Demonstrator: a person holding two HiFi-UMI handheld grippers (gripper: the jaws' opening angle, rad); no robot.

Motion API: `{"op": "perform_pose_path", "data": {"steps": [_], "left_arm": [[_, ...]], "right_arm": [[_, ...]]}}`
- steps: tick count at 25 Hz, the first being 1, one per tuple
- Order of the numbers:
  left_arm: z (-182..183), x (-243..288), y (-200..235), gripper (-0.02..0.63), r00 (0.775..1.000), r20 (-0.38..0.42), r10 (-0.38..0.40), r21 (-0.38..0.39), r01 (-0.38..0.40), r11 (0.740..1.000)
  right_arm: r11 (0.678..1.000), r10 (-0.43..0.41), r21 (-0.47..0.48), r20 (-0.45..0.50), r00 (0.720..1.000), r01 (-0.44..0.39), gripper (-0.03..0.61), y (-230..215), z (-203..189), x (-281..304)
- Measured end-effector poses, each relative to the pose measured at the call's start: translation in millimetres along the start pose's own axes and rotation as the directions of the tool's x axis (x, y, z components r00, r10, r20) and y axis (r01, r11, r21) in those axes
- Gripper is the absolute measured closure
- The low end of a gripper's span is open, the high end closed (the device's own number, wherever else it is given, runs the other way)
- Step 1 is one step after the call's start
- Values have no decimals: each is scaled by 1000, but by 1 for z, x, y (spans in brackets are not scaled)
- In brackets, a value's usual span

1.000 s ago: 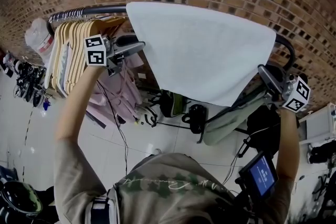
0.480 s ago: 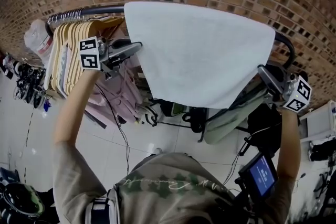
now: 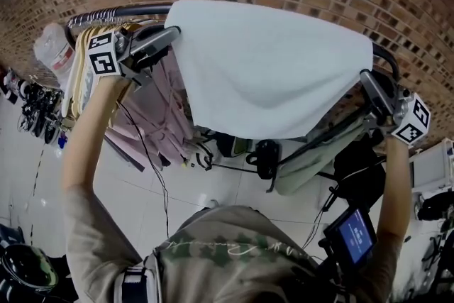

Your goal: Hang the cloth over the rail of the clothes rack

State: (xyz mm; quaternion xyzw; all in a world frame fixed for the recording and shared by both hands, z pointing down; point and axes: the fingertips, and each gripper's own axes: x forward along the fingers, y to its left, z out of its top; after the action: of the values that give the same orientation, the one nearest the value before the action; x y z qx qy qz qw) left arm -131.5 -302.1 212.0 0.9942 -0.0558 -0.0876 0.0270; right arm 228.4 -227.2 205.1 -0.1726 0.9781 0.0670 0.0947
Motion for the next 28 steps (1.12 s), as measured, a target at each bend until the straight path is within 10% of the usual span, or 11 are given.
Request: {"op": "perform_pose_path", "data": {"steps": [12,17,22,28], "left_arm": [[32,-1,12,597,997,69,45,-35,-43,998],[18,0,11,597,995,-50,86,54,-83,995],[13,-3,-1,595,999,-18,-35,24,35,999],[-12,-5,13,560,991,-123,60,77,-51,996]], "right_arm": [[997,-76,13,48,996,76,563,-22,13,4],[991,-127,-36,-31,991,126,563,-31,-1,0],[997,-75,13,-2,997,75,561,-29,0,-3],[992,-129,-5,-30,991,129,561,-39,-12,-2]]}}
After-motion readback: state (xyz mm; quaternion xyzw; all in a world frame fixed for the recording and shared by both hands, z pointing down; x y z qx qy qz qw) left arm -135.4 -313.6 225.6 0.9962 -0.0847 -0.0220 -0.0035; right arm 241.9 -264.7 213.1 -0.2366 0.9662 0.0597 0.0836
